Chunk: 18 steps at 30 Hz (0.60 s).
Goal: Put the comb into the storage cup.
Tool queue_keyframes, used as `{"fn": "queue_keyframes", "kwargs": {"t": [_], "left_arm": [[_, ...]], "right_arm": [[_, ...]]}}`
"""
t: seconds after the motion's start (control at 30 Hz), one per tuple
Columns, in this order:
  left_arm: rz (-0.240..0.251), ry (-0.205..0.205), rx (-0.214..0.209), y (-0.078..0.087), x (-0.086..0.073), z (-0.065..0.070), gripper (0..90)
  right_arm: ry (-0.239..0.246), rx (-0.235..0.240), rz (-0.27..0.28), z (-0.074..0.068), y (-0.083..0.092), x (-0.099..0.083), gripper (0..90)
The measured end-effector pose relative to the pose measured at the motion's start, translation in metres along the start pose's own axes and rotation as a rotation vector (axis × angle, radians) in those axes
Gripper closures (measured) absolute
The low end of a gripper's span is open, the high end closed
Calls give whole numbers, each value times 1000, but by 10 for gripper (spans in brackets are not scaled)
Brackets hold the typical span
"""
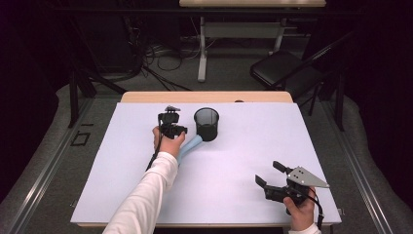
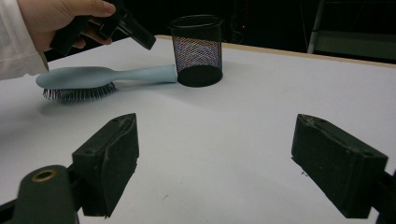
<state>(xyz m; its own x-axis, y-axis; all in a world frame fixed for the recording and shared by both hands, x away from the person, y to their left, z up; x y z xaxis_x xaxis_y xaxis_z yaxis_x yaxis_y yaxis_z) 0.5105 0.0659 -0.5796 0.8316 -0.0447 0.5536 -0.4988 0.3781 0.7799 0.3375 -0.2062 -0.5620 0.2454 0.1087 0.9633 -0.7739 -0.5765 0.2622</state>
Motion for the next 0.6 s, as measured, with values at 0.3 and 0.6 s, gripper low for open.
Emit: {"fn": "queue_keyframes", "kwargs": {"t": [0.3,0.6], "left_arm": [[-58,4,21,-15,-11,4,900],[-90,11,32,-22,-16,4,900]], "right_arm": [[5,1,7,2,1,1,146],[9,-1,3,3,2,1,146]]}}
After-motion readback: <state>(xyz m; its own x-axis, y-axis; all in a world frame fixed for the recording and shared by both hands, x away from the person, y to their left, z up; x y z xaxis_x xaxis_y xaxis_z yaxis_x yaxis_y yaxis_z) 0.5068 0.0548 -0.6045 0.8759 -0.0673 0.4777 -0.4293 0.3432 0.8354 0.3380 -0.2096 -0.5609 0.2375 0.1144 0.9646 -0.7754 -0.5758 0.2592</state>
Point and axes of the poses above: each handheld gripper's, and its own axes: y roughly backward along the jaws, x roughly out of its top, z roughly to its right, the point moved 10 cm from there along -y, roughly forward along the jaws, and after that the axes turned 2 degrees about y, right-handed, at the moved point
